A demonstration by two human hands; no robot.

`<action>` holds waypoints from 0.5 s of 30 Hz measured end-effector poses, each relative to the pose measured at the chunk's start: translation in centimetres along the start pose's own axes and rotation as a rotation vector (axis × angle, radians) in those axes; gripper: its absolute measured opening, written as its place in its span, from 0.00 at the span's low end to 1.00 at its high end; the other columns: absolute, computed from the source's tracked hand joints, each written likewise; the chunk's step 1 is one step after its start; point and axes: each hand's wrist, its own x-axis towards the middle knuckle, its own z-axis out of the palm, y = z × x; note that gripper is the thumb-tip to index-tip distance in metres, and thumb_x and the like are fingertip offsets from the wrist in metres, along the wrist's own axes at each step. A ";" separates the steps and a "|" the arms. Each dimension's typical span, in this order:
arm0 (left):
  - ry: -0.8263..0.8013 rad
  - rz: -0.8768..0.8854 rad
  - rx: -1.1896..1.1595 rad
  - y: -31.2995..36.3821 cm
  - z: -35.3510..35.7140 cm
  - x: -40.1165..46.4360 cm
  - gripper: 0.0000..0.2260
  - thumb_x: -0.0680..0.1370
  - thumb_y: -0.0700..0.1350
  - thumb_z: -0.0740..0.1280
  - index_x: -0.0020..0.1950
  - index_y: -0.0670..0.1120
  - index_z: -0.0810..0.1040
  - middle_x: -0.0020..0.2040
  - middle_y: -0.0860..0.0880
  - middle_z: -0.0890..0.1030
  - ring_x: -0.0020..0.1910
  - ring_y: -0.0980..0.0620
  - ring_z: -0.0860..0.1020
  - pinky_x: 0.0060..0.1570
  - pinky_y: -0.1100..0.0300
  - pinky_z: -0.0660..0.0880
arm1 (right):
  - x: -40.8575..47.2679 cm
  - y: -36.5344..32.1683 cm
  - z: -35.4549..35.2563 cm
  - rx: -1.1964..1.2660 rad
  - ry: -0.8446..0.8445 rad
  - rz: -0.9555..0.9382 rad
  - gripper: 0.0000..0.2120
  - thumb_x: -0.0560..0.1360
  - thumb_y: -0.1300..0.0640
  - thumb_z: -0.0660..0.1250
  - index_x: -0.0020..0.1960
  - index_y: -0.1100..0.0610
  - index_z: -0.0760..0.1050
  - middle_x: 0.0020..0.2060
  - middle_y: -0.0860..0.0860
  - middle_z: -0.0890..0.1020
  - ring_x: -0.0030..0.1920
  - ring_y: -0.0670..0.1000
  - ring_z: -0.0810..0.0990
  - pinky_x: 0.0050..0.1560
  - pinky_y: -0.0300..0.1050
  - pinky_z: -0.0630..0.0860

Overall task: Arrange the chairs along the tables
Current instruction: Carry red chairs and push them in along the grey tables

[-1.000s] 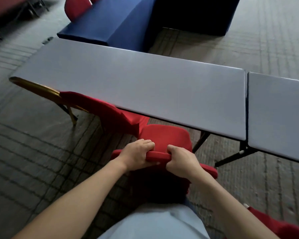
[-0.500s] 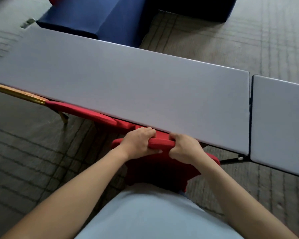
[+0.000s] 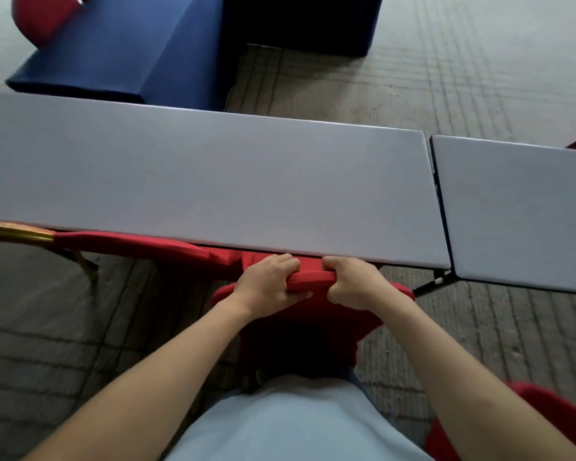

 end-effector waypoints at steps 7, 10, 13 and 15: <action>0.030 0.059 0.049 -0.8 0.6 -1.5 0.19 0.71 0.65 0.70 0.46 0.52 0.71 0.47 0.56 0.74 0.47 0.52 0.74 0.39 0.55 0.74 | -1.1 -0.4 1.9 -0.051 0.072 -0.048 0.10 0.62 0.54 0.66 0.42 0.51 0.67 0.33 0.47 0.75 0.38 0.54 0.75 0.36 0.45 0.68; 0.046 0.059 0.026 -1.4 0.1 -1.4 0.19 0.71 0.64 0.71 0.46 0.51 0.71 0.47 0.56 0.75 0.47 0.52 0.74 0.39 0.56 0.74 | -0.7 -1.0 1.7 -0.071 0.105 -0.067 0.12 0.62 0.53 0.66 0.43 0.51 0.68 0.35 0.47 0.76 0.39 0.55 0.76 0.37 0.46 0.71; 0.060 0.060 0.003 -2.1 -0.6 -0.8 0.18 0.70 0.64 0.70 0.46 0.52 0.72 0.48 0.56 0.76 0.47 0.52 0.75 0.42 0.56 0.75 | 0.1 -1.6 1.1 -0.077 0.135 -0.085 0.12 0.62 0.53 0.66 0.45 0.50 0.70 0.38 0.47 0.79 0.40 0.56 0.77 0.38 0.45 0.70; 0.056 0.071 0.000 -2.4 -1.1 -0.1 0.18 0.71 0.63 0.71 0.47 0.51 0.73 0.47 0.54 0.77 0.47 0.49 0.76 0.42 0.58 0.72 | 0.5 -2.0 0.4 -0.077 0.133 -0.075 0.12 0.63 0.54 0.66 0.46 0.48 0.70 0.37 0.46 0.76 0.39 0.55 0.74 0.38 0.44 0.67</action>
